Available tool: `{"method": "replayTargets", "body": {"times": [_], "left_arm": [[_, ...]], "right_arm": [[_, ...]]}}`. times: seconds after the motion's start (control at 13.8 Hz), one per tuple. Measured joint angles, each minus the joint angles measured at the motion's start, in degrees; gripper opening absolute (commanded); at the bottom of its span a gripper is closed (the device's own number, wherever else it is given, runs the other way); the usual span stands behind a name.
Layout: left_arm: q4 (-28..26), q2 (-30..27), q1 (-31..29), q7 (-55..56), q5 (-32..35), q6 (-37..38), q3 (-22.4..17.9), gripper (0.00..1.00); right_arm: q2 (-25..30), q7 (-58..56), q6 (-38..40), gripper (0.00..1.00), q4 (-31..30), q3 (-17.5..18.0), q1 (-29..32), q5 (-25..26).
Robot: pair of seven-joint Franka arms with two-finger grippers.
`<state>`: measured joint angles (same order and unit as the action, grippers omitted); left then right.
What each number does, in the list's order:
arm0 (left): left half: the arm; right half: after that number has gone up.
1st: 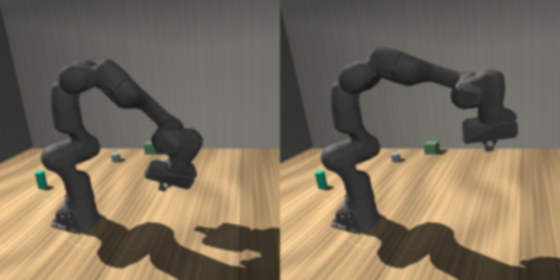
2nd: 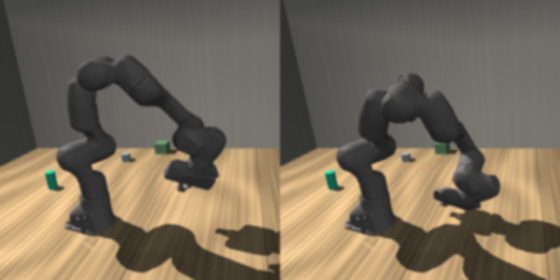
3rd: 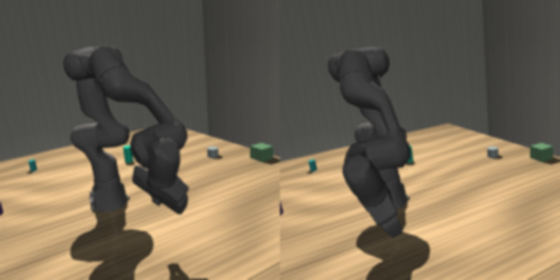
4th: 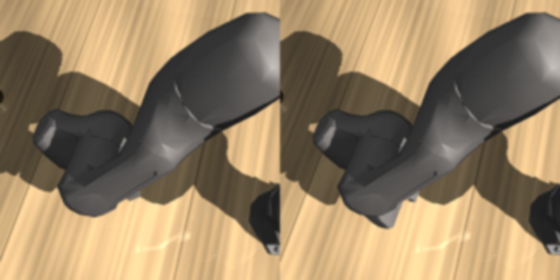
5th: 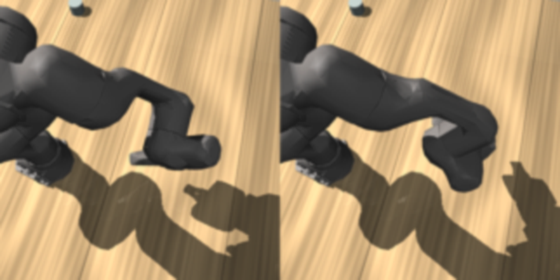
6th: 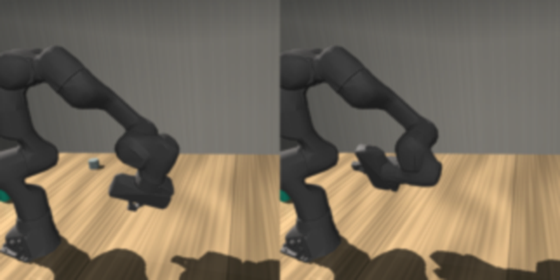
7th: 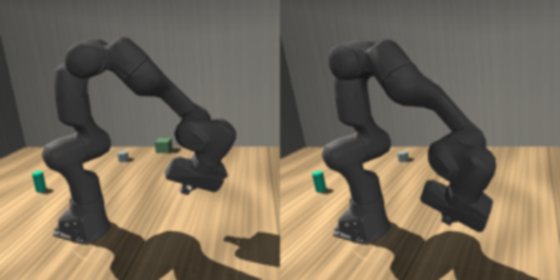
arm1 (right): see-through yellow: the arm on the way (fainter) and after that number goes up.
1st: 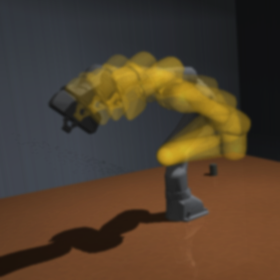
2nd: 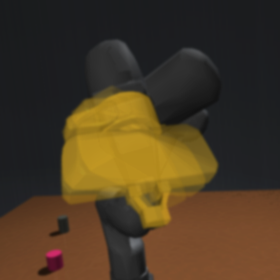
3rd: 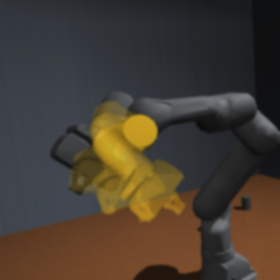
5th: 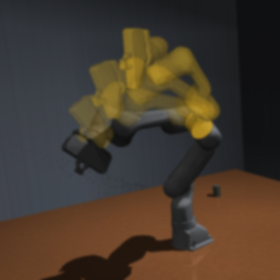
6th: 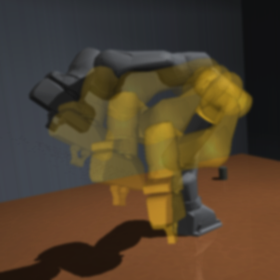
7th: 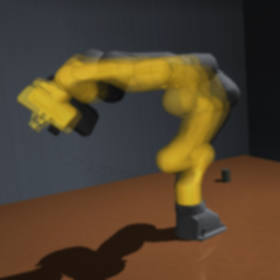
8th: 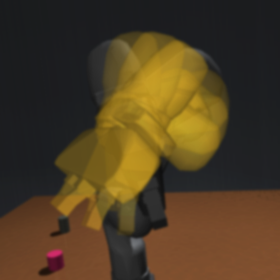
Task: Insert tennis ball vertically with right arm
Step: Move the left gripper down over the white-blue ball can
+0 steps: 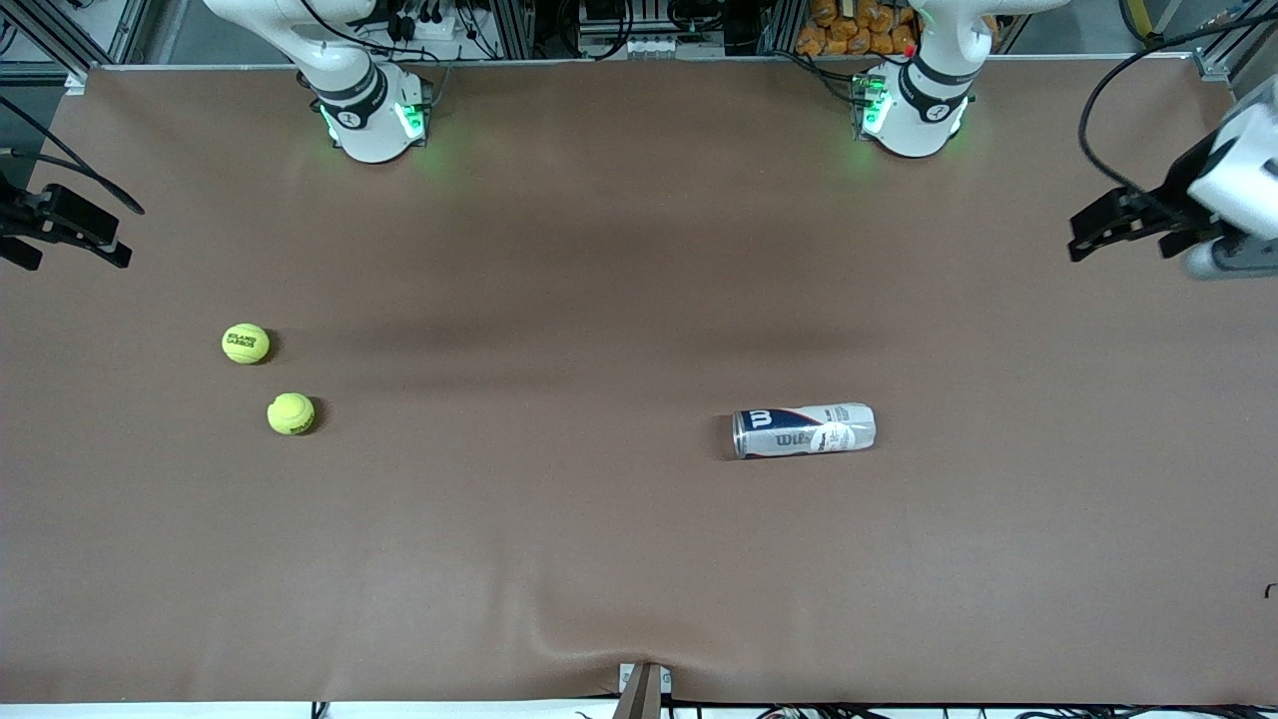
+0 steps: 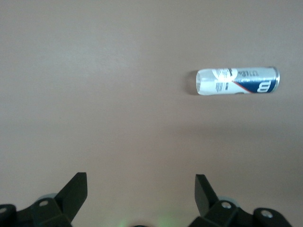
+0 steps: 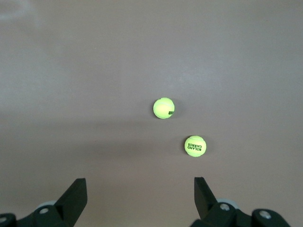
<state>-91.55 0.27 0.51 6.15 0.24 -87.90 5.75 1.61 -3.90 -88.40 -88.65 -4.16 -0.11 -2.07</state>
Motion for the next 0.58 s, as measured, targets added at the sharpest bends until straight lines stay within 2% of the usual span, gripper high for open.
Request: {"method": "replayTargets", "body": {"times": [0.36, 0.58], "left_arm": [[0.20, 14.23, 11.93, 0.19, 6.54, -7.29, 2.01, 1.00], [3.07, 23.42, 19.68, -0.44, 13.21, -8.64, 2.19, 1.00]], "right_arm": [[-0.12, 0.00, 0.13, 1.00, 0.00, 0.00, 0.28, 0.00], [-0.16, 0.00, 0.19, 1.00, 0.00, 0.01, 0.35, 0.00]]}}
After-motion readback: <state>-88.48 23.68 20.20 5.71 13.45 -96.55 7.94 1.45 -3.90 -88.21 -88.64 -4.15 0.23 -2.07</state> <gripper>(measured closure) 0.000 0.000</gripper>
